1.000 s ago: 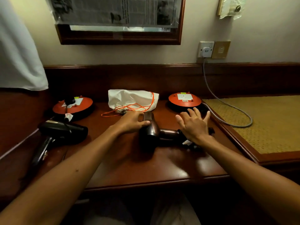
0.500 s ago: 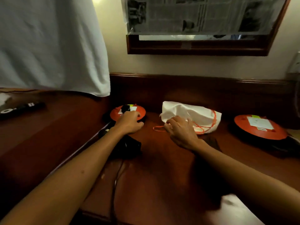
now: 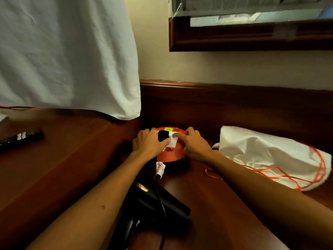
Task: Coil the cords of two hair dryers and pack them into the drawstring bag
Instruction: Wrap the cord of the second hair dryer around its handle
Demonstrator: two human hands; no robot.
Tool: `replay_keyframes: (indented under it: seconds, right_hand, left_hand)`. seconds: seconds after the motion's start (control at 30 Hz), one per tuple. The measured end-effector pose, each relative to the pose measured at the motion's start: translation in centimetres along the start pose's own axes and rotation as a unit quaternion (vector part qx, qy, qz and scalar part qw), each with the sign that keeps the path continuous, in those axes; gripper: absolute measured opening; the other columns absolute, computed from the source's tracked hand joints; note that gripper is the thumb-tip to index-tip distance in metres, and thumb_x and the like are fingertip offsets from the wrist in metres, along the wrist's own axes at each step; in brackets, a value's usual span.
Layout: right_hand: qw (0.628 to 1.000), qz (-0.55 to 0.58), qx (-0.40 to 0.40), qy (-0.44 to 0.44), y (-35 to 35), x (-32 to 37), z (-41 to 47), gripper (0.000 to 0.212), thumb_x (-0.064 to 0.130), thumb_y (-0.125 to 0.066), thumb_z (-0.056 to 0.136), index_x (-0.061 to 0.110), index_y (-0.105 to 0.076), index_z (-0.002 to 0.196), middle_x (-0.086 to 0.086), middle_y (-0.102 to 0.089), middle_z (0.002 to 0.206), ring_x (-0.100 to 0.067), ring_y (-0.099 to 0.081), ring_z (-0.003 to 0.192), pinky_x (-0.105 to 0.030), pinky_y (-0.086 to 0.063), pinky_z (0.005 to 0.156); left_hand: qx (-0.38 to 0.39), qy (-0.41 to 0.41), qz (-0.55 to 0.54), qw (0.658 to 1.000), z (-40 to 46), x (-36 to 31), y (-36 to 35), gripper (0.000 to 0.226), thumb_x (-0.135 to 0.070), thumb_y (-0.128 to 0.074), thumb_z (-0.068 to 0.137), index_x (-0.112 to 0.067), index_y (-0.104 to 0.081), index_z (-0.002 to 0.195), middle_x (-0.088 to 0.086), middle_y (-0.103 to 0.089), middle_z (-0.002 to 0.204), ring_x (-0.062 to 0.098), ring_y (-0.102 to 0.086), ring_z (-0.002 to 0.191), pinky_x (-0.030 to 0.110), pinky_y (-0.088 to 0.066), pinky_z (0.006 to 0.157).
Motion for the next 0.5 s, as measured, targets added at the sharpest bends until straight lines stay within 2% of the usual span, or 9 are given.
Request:
replay_keyframes:
  seconds: [0.1,0.3,0.43,0.5]
  right_hand:
    - [1.0,-0.001,-0.023,0.002,0.1,-0.3,1.1,0.06,0.015,-0.049,0.09,0.037,-0.033,0.144,-0.012,-0.036,0.13,-0.034,-0.037,0.121,-0.049,-0.047,0.093]
    - [0.998,0.007,-0.051,-0.026,-0.9,-0.7,1.3,0.056,0.025,-0.045,0.093,0.037,-0.03,0.146,-0.012,-0.034,0.134,-0.035,-0.035,0.122,-0.051,-0.047,0.093]
    - [0.998,-0.003,-0.047,-0.036,-1.0,-0.6,1.2,0.056,0.029,-0.046,0.094,0.038,-0.028,0.146,-0.011,-0.032,0.136,-0.035,-0.034,0.123,-0.053,-0.046,0.095]
    - [0.999,-0.009,-0.022,-0.04,-1.0,-0.3,0.7,0.06,0.029,-0.05,0.094,0.035,-0.024,0.148,-0.013,-0.03,0.141,-0.038,-0.032,0.128,-0.055,-0.043,0.098]
  left_hand:
    - [-0.006,-0.006,0.04,0.999,0.9,-0.4,-0.7,0.071,-0.069,-0.054,0.077,-0.011,-0.056,0.117,0.015,-0.056,0.12,0.032,-0.053,0.111,0.039,-0.045,0.08]
    - [-0.07,-0.038,0.066,0.995,0.8,-1.2,-0.9,0.059,-0.058,-0.048,0.087,-0.004,-0.059,0.108,0.015,-0.059,0.113,0.033,-0.056,0.105,0.038,-0.044,0.073]
    - [-0.149,0.052,-0.11,0.981,1.0,-1.5,2.4,0.051,-0.052,-0.043,0.091,-0.004,-0.057,0.101,0.017,-0.063,0.104,0.036,-0.06,0.095,0.039,-0.041,0.069]
    - [-0.135,0.036,-0.109,0.984,1.7,-2.0,4.2,0.049,-0.054,-0.045,0.087,-0.007,-0.059,0.094,0.015,-0.064,0.095,0.036,-0.06,0.089,0.037,-0.042,0.067]
Point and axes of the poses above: each hand's wrist, its own z-axis towards the middle knuckle, its own y-axis out of the back of the hand, x = y × z, the point moved 4 cm from there along z, towards the middle knuckle
